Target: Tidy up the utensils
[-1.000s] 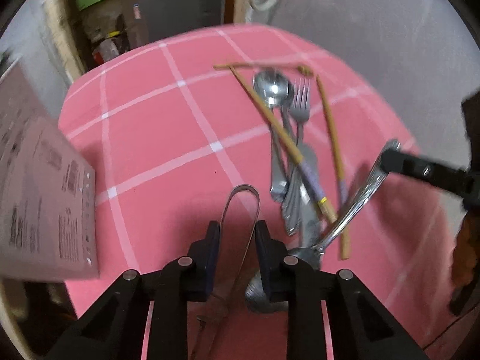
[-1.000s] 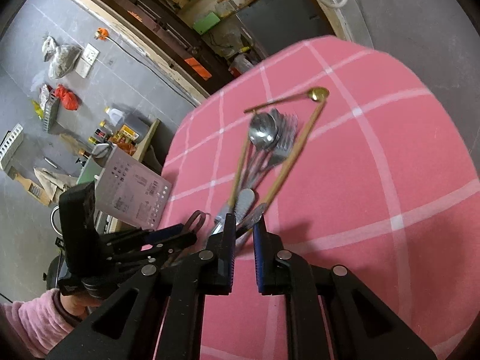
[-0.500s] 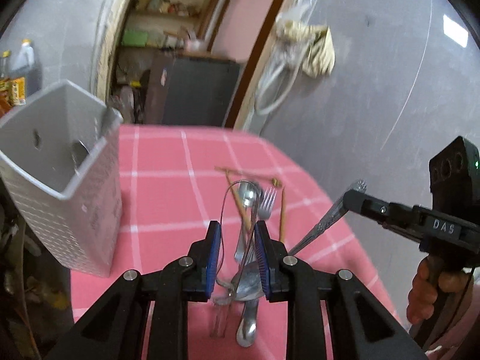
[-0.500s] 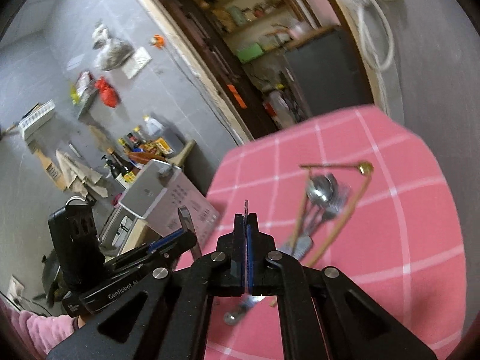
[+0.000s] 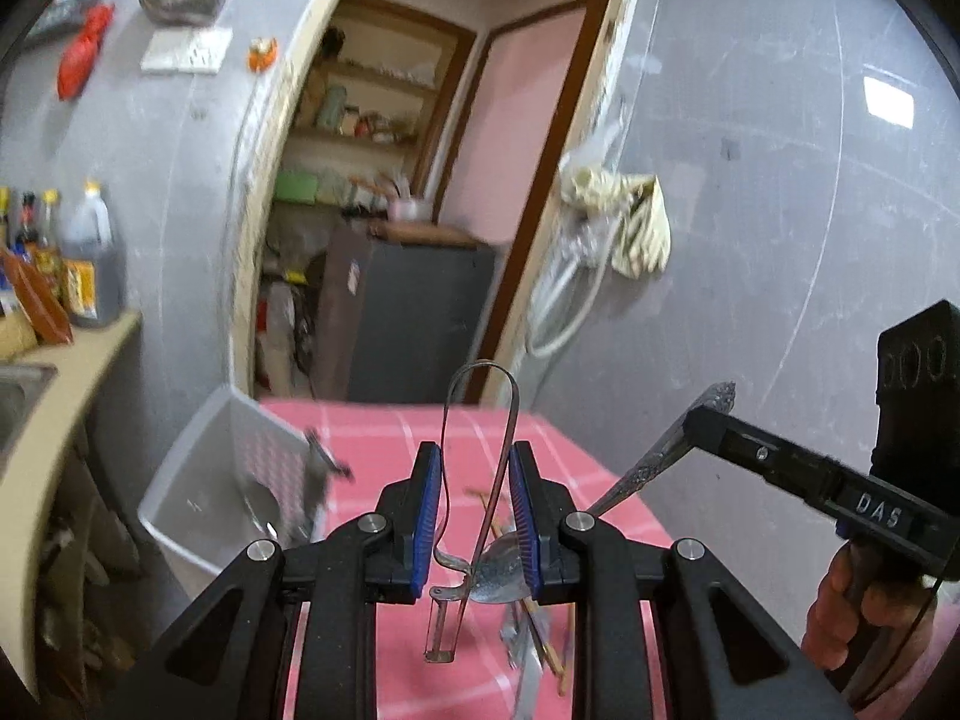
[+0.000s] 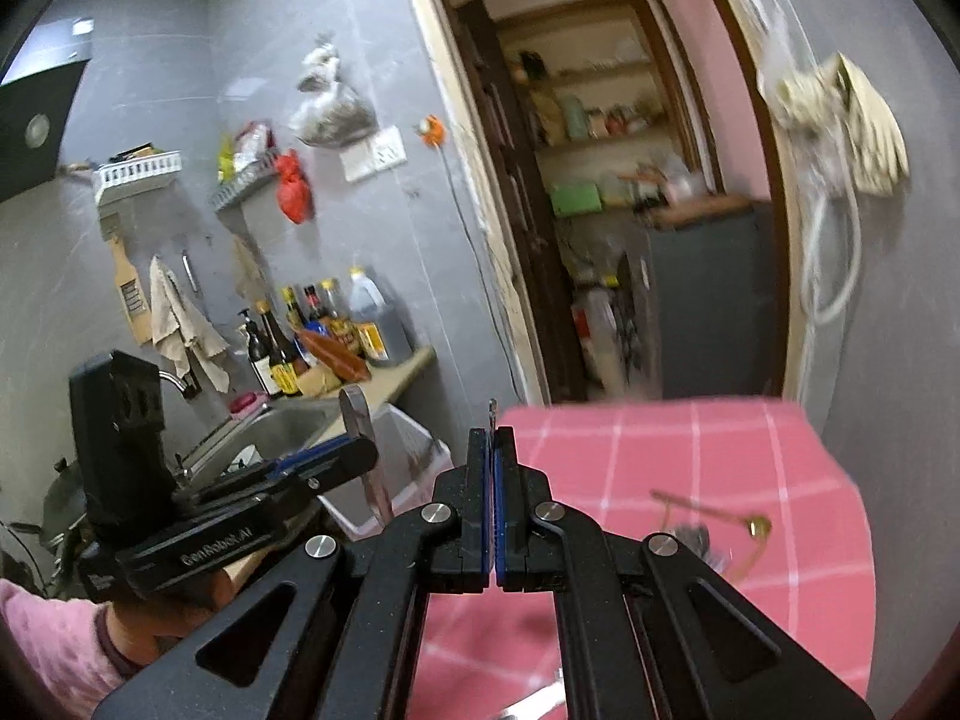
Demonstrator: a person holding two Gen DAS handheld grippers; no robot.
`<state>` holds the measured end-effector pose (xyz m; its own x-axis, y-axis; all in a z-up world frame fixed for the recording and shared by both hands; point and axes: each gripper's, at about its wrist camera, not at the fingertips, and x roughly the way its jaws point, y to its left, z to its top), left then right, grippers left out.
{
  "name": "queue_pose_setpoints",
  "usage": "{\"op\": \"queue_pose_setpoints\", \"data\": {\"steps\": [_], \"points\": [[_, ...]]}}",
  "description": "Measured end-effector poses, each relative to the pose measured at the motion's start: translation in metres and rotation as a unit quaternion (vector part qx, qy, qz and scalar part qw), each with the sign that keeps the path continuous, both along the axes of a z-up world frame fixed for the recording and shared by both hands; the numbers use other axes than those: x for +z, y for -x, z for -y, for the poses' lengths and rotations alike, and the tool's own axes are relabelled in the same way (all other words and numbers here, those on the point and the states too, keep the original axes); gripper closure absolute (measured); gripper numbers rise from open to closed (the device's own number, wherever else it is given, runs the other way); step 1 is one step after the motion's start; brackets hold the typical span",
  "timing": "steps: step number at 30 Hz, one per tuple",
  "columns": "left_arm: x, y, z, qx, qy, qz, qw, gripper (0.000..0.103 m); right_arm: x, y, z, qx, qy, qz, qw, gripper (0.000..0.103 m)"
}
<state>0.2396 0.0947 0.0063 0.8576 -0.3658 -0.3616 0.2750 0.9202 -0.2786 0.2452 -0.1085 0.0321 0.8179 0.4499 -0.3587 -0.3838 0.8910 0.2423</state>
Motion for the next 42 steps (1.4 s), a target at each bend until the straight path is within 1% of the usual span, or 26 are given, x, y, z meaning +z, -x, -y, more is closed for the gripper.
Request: {"op": "queue_pose_setpoints", "data": {"steps": [5,10,13,18,24,29,35,42], "points": [[0.031,0.002,-0.026,0.027,-0.001,0.040,0.9988,0.081,0.025,-0.012,-0.028,0.019,0.007,0.036,0.999,0.102],[0.048,0.001,-0.055,0.048,0.014,0.062,0.9968,0.081,0.044,-0.022,-0.054,0.040,0.005,0.059,0.997,0.102],[0.050,0.000,-0.070,0.062,0.014,0.071,0.9954,0.081,0.046,-0.028,-0.072,0.055,0.014,0.057,0.997,0.102],[0.037,-0.008,-0.085,0.073,0.023,0.068,0.9947,0.081,0.034,-0.040,-0.101,0.079,0.037,0.039,0.995,0.102],[0.008,-0.020,-0.094,0.086,0.034,0.050,0.9945,0.081,0.008,-0.053,-0.120,0.090,0.064,0.002,0.994,0.102],[-0.010,-0.023,-0.094,0.089,0.031,0.054,0.9940,0.081,-0.014,-0.065,-0.127,0.093,0.066,-0.027,0.993,0.102],[-0.028,-0.027,-0.093,0.085,0.031,0.028,0.9955,0.081,-0.036,-0.074,-0.133,0.098,0.075,-0.053,0.991,0.101],[-0.033,-0.029,-0.096,0.073,0.037,-0.001,0.9966,0.080,-0.049,-0.080,-0.135,0.102,0.070,-0.075,0.989,0.101]]}}
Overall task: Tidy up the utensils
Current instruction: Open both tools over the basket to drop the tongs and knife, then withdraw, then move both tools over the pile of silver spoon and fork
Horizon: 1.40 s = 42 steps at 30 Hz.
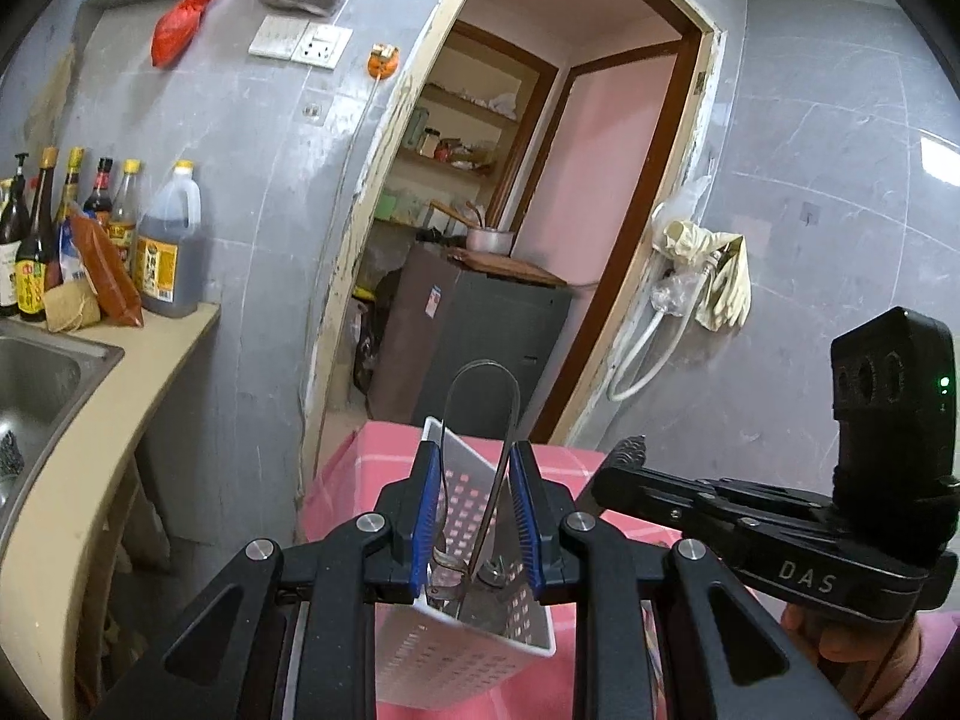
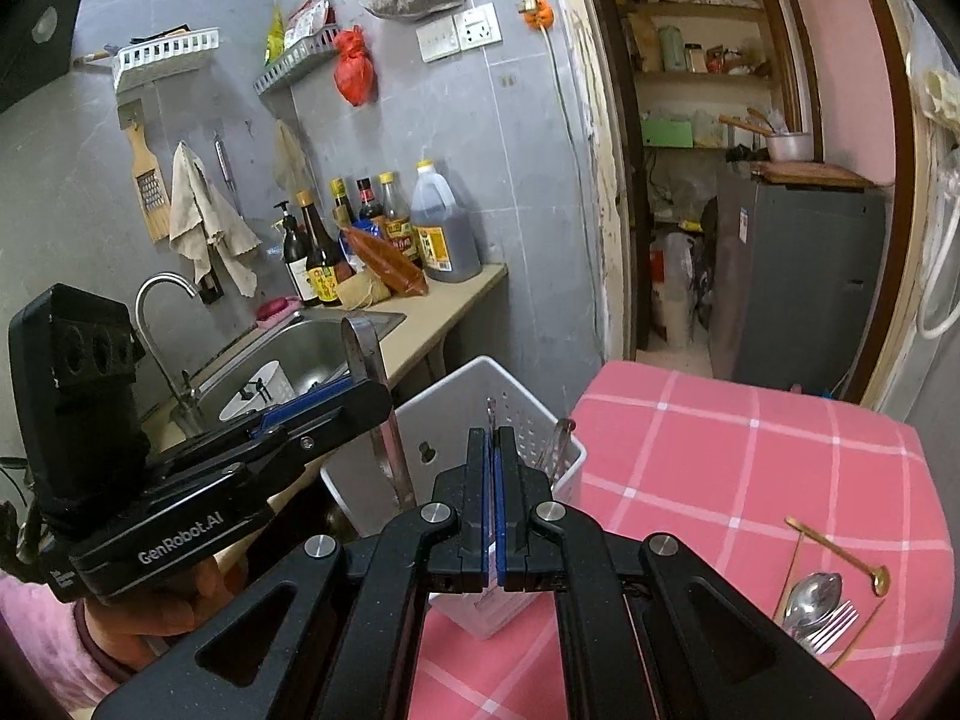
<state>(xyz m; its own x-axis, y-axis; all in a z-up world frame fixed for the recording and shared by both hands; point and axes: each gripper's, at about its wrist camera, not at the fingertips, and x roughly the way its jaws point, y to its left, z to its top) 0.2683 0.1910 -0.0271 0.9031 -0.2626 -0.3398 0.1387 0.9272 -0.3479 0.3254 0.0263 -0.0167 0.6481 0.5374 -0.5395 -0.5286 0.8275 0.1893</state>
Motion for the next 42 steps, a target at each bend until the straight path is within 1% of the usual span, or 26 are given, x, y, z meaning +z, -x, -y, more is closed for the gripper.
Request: {"op": "queue_pose_setpoints", "data": {"steps": [5,8,10,12,15,16,17,19,20,22,23,24,25,26,27,28,31,33,38,42], "points": [[-0.003,0.002,-0.006,-0.005,0.022,-0.014,0.9997,0.080,-0.005,-0.003,0.004,-0.002,-0.014,-0.015,1.000,0.099],[-0.003,0.004,-0.006,-0.006,0.024,-0.021,0.9995,0.077,-0.007,-0.003,0.011,-0.012,-0.022,-0.017,1.000,0.092],[-0.002,0.006,-0.005,-0.006,0.022,-0.021,0.9995,0.070,-0.006,0.001,0.018,-0.024,-0.031,-0.011,0.999,0.083],[0.000,0.008,-0.002,-0.005,0.016,-0.017,0.9997,0.063,-0.004,0.006,0.027,-0.041,-0.038,-0.001,0.998,0.076],[0.003,0.010,0.003,-0.007,0.009,-0.015,0.9998,0.061,-0.001,0.013,0.042,-0.066,-0.042,0.013,0.997,0.070],[0.005,0.011,0.006,-0.007,0.003,-0.014,0.9999,0.056,0.001,0.017,0.048,-0.078,-0.042,0.022,0.996,0.064],[0.006,0.012,0.008,-0.005,-0.001,-0.013,0.9999,0.053,0.004,0.018,0.051,-0.085,-0.043,0.027,0.995,0.061],[0.010,0.016,0.014,0.000,-0.007,-0.003,1.0000,0.040,0.010,0.027,0.064,-0.108,-0.045,0.047,0.992,0.052],[0.012,0.017,0.017,0.002,-0.009,0.001,1.0000,0.037,0.013,0.028,0.068,-0.115,-0.044,0.052,0.991,0.049],[0.016,0.020,0.022,0.007,-0.016,0.009,0.9998,0.024,0.017,0.037,0.082,-0.140,-0.042,0.069,0.987,0.040],[0.019,0.022,0.028,0.013,-0.023,0.016,0.9995,0.021,0.019,0.039,0.086,-0.146,-0.043,0.073,0.986,0.038],[0.021,0.023,0.032,0.017,-0.028,0.020,0.9993,0.016,0.020,0.044,0.095,-0.159,-0.040,0.082,0.983,0.033],[0.022,0.023,0.035,0.019,-0.032,0.024,0.9990,0.010,0.022,0.047,0.101,-0.168,-0.038,0.088,0.981,0.027],[0.025,0.025,0.042,0.027,-0.041,0.031,0.9983,0.006,0.024,0.049,0.104,-0.172,-0.038,0.092,0.980,0.024],[0.026,0.027,0.046,0.032,-0.045,0.036,0.9978,0.000,0.025,0.054,0.112,-0.182,-0.034,0.100,0.978,0.019],[0.027,0.029,0.051,0.040,-0.053,0.043,0.9969,0.000,0.026,0.058,0.118,-0.190,-0.031,0.106,0.976,0.014],[0.029,0.030,0.068,0.036,-0.068,0.053,0.9956,0.000,0.026,0.069,0.137,-0.212,-0.025,0.121,0.969,0.005],[0.028,0.030,0.080,0.032,-0.080,0.052,0.9949,0.000,0.026,0.074,0.149,-0.225,-0.019,0.128,0.966,0.002],[0.024,0.032,0.111,0.017,-0.099,0.056,0.9933,0.000,0.022,0.083,0.176,-0.248,-0.004,0.131,0.960,0.002],[0.019,0.029,0.132,0.008,-0.108,0.048,0.9929,0.000,0.013,0.086,0.199,-0.261,0.007,0.124,0.957,0.002]]}}
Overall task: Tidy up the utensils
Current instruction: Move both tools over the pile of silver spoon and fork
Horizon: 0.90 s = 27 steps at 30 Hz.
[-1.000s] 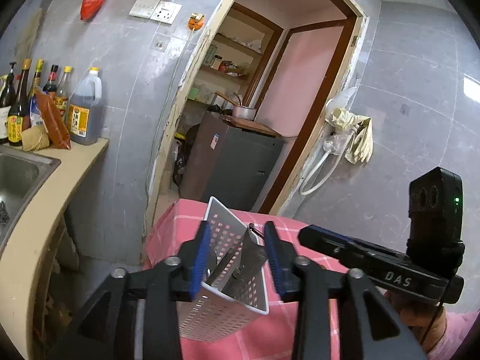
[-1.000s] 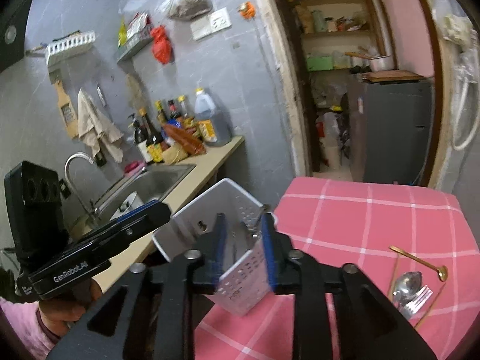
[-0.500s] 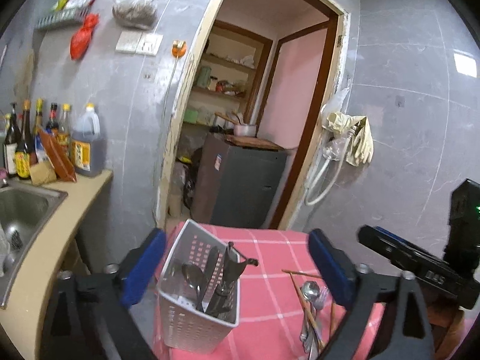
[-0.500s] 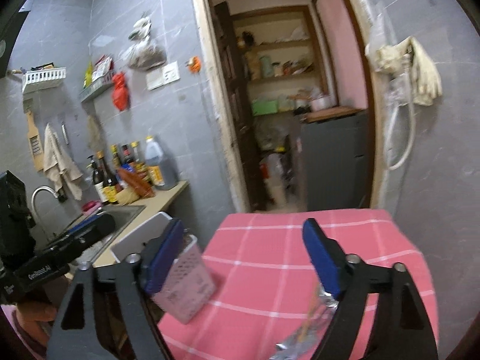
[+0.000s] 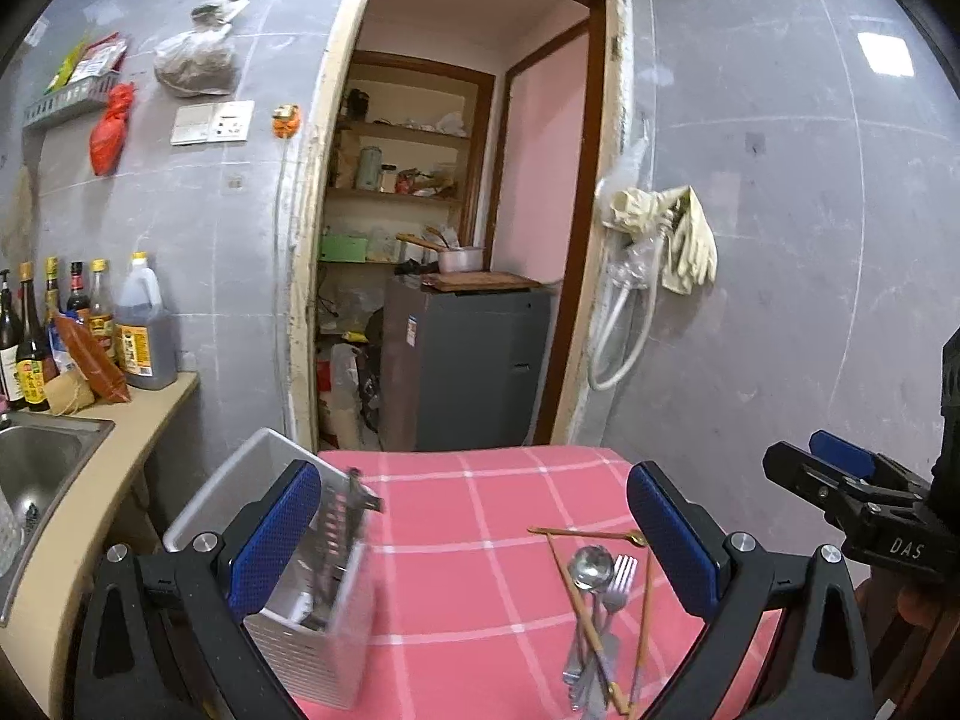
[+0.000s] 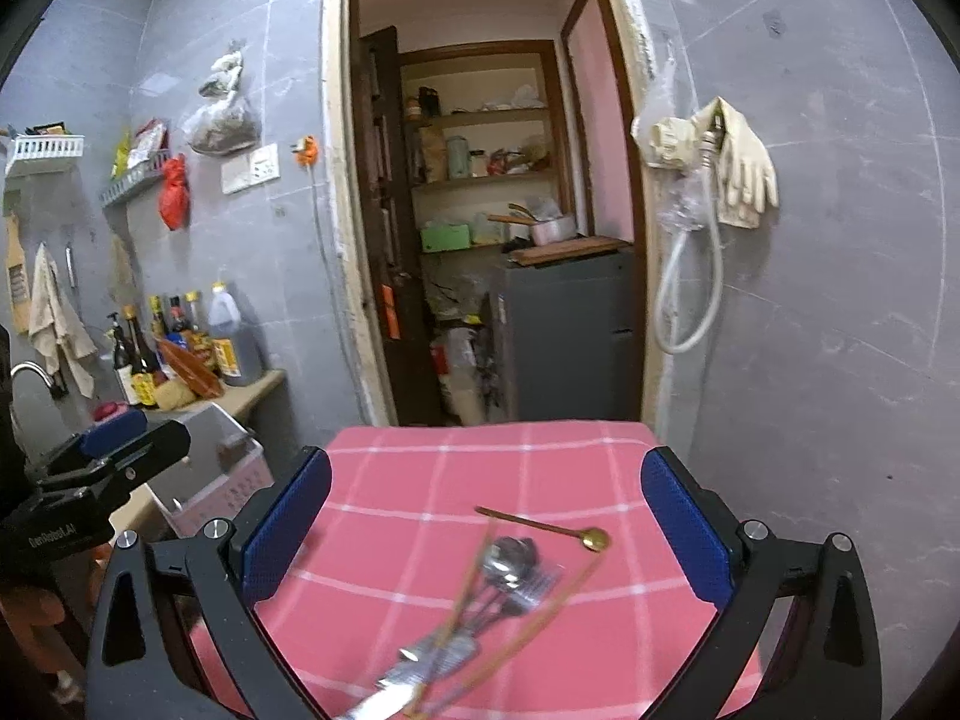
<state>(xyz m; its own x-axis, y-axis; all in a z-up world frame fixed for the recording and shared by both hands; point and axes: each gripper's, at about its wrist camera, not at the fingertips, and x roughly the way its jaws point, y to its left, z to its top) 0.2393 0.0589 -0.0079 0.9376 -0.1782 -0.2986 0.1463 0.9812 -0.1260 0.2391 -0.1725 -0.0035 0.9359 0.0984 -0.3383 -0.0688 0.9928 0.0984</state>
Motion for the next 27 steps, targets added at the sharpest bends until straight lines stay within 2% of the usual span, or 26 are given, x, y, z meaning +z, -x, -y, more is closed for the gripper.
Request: {"op": "queue_pose_setpoints", "data": {"steps": [9,16,22,27], "points": [[-0.019,-0.012,0.041,-0.025,-0.011,-0.031,0.9991,0.000,-0.029,-0.012,0.044,-0.019,0.009,-0.043,0.999,0.001],[-0.047,-0.033,0.065,-0.028,-0.006,-0.066,0.9974,0.000,-0.058,-0.030,0.068,-0.017,0.004,-0.071,0.997,0.002],[-0.076,-0.056,0.079,-0.032,-0.008,-0.100,0.9945,0.000,-0.089,-0.053,0.080,0.000,-0.015,-0.103,0.995,0.002],[-0.102,-0.079,0.084,-0.050,0.009,-0.149,0.9875,0.000,-0.116,-0.076,0.088,0.021,-0.044,-0.138,0.989,0.002]]}}
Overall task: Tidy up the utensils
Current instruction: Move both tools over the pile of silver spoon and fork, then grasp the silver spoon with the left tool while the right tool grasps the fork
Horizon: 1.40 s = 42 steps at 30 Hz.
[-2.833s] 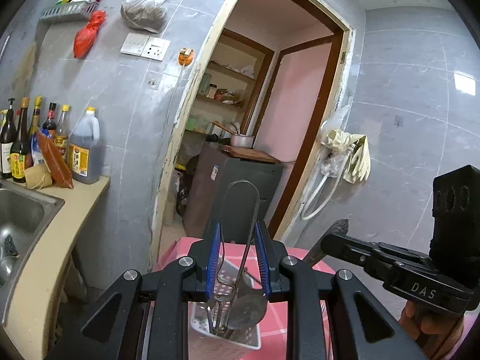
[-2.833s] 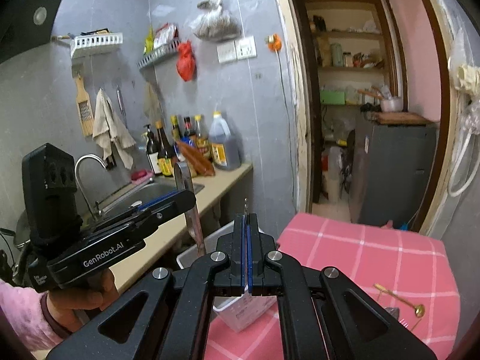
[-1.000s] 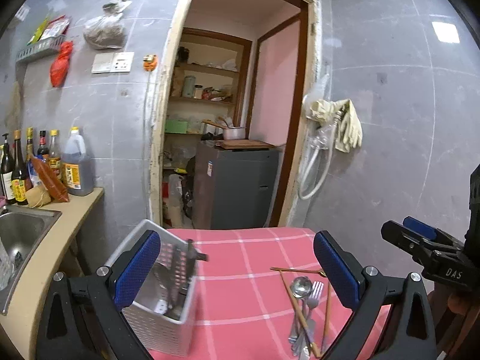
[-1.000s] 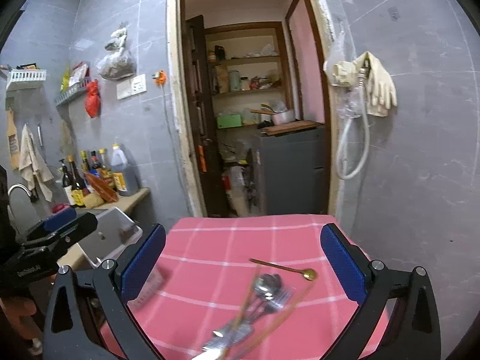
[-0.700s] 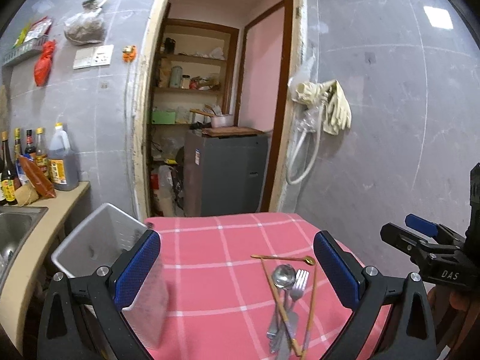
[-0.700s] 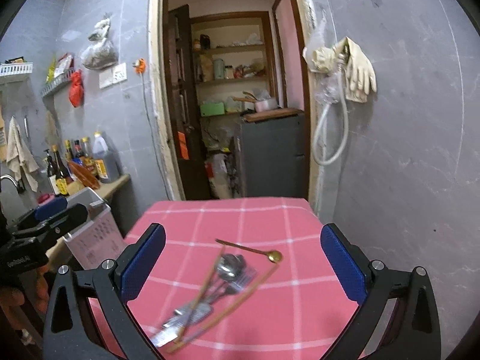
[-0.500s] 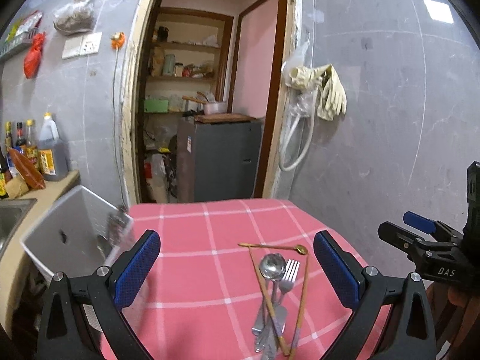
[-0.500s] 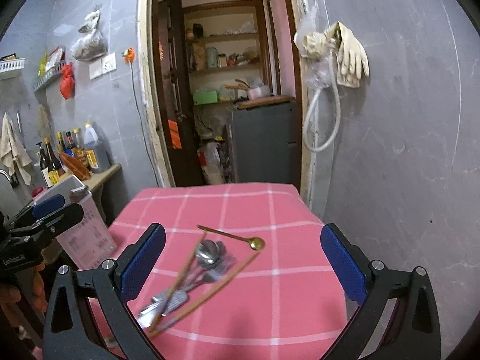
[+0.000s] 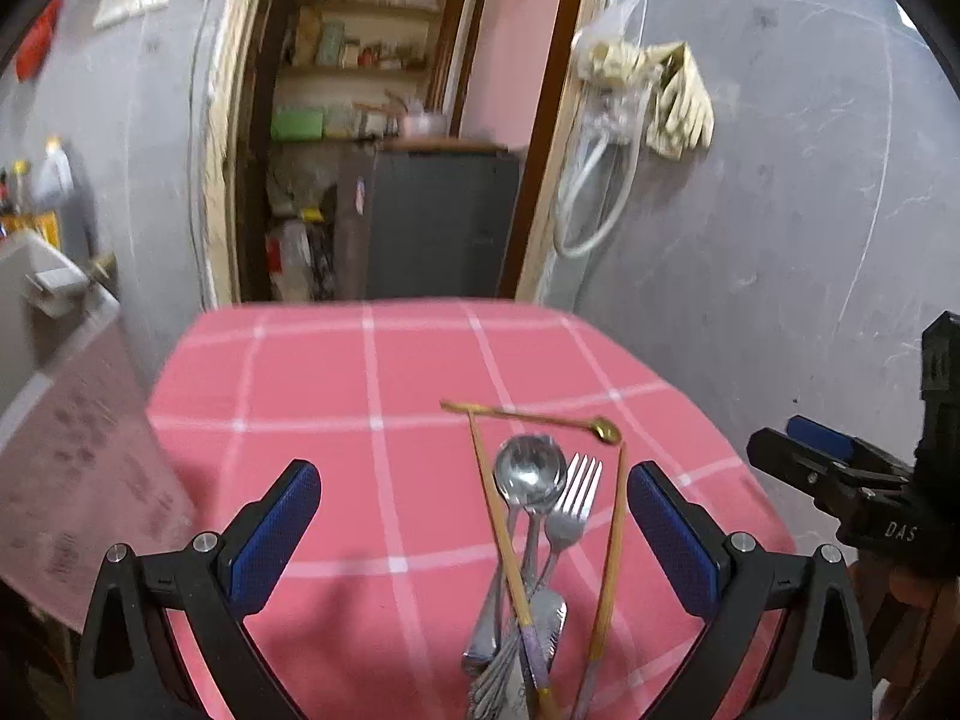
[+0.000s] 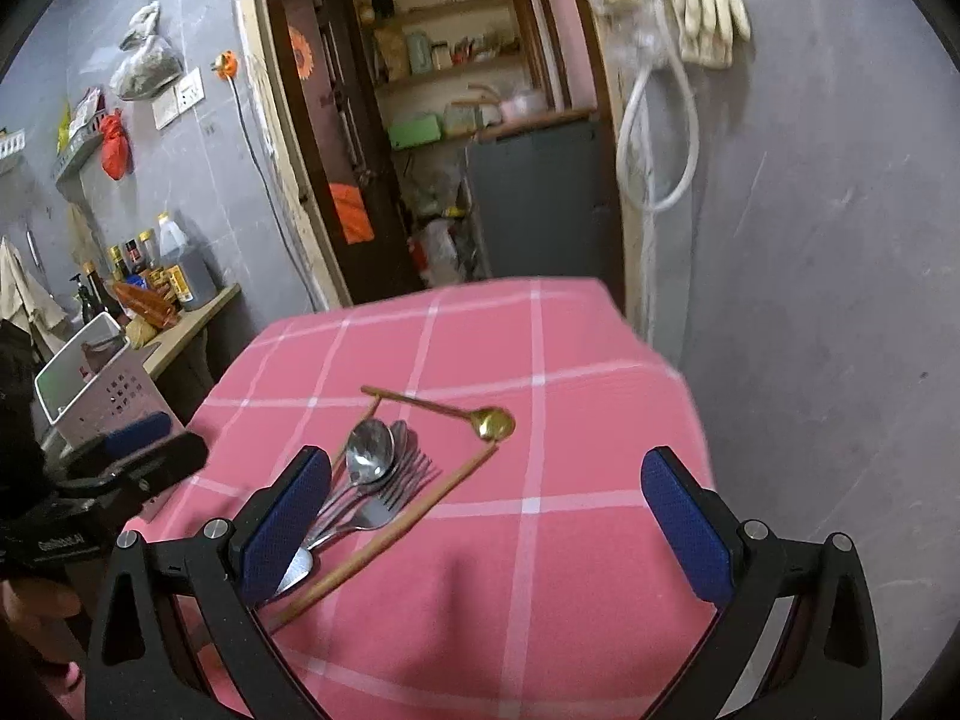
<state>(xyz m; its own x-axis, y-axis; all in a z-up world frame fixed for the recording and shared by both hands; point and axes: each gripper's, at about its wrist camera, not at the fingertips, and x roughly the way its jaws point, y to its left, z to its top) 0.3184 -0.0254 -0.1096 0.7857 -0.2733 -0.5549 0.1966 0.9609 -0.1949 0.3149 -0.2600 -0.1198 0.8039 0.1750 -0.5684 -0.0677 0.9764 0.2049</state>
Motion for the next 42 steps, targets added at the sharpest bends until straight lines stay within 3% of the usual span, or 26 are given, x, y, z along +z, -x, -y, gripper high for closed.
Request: {"op": "queue_pose_setpoints", "data": {"steps": [5,8,10,13,17,24,31,42], "points": [[-0.019,-0.021,0.000,-0.018,0.021,-0.043,0.9987,0.000,-0.019,-0.018,0.001,0.023,-0.019,-0.016,0.999,0.002],[-0.029,-0.033,0.002,-0.033,0.035,-0.064,0.9968,0.008,-0.027,-0.027,0.000,0.038,-0.030,-0.020,0.999,0.006],[-0.035,-0.041,0.003,-0.041,0.043,-0.079,0.9951,0.016,-0.033,-0.036,-0.004,0.052,-0.032,-0.027,0.998,0.022],[-0.042,-0.053,0.007,-0.049,0.051,-0.091,0.9933,0.022,-0.039,-0.046,-0.010,0.073,-0.032,-0.034,0.996,0.036],[-0.043,-0.063,0.012,-0.066,0.057,-0.082,0.9928,0.030,-0.044,-0.057,-0.019,0.104,-0.036,-0.045,0.993,0.052],[-0.048,-0.092,0.017,-0.098,0.078,-0.092,0.9880,0.053,-0.061,-0.074,-0.031,0.147,-0.049,-0.081,0.985,0.076],[-0.056,-0.110,0.027,-0.145,0.093,-0.118,0.9779,0.067,-0.076,-0.083,-0.037,0.162,-0.060,-0.111,0.979,0.085],[-0.068,-0.122,0.036,-0.160,0.084,-0.162,0.9702,0.067,-0.082,-0.091,-0.044,0.175,-0.057,-0.140,0.973,0.089]]}}
